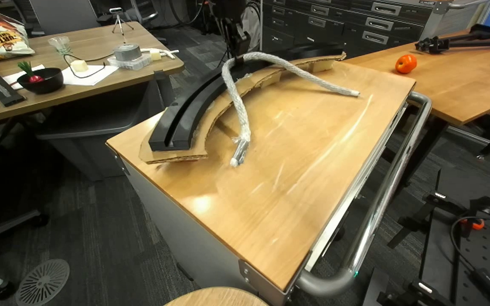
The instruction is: Put the white rope on the black board
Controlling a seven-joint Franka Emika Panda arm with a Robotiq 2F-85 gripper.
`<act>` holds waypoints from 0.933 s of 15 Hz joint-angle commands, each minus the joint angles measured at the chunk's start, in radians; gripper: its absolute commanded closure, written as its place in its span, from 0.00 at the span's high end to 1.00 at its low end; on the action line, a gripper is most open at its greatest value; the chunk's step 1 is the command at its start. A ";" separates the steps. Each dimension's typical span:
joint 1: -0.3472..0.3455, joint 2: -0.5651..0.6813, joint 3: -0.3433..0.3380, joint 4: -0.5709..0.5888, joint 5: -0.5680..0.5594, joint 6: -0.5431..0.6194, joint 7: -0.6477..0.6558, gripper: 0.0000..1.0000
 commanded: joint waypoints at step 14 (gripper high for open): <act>-0.073 -0.308 -0.036 -0.256 0.106 -0.041 0.191 1.00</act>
